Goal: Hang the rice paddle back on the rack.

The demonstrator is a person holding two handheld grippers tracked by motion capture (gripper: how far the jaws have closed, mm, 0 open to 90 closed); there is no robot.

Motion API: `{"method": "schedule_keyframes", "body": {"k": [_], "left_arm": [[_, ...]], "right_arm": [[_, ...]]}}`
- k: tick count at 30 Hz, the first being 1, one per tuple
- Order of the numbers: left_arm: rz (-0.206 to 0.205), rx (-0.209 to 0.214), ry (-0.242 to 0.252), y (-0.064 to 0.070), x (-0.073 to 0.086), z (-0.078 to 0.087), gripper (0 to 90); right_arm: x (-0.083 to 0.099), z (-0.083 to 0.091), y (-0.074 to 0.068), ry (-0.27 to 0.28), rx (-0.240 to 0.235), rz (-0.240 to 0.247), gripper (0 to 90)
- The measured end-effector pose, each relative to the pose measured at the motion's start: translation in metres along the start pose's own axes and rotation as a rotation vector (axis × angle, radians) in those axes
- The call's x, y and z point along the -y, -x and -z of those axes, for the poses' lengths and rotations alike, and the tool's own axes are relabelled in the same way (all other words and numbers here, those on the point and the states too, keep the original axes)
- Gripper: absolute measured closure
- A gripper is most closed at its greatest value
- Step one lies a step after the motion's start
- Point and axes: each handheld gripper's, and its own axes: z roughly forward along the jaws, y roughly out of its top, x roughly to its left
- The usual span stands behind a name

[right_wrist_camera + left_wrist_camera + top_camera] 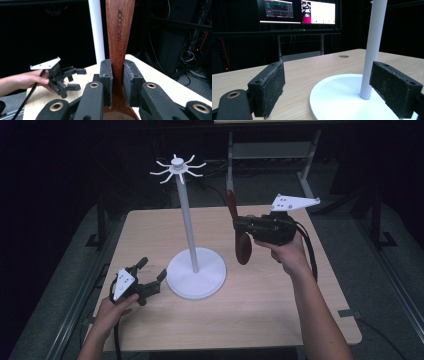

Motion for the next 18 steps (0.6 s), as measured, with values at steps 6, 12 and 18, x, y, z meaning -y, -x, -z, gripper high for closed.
{"method": "schedule_keyframes", "body": {"k": [6, 12, 18], "left_arm": [[-0.002, 0.001, 0.0, 0.0, 0.0, 0.0, 12.5], [-0.004, 0.001, 0.0, 0.0, 0.0, 0.0, 12.6], [-0.002, 0.001, 0.001, 0.0, 0.0, 0.0, 12.5]], "right_arm": [[-0.013, -0.003, -0.006, 0.042, -0.028, 0.029, 78.3], [-0.027, -0.01, -0.012, 0.066, -0.051, 0.053, 78.3], [-0.037, -0.016, -0.015, 0.086, -0.069, 0.069, 78.3]]}}
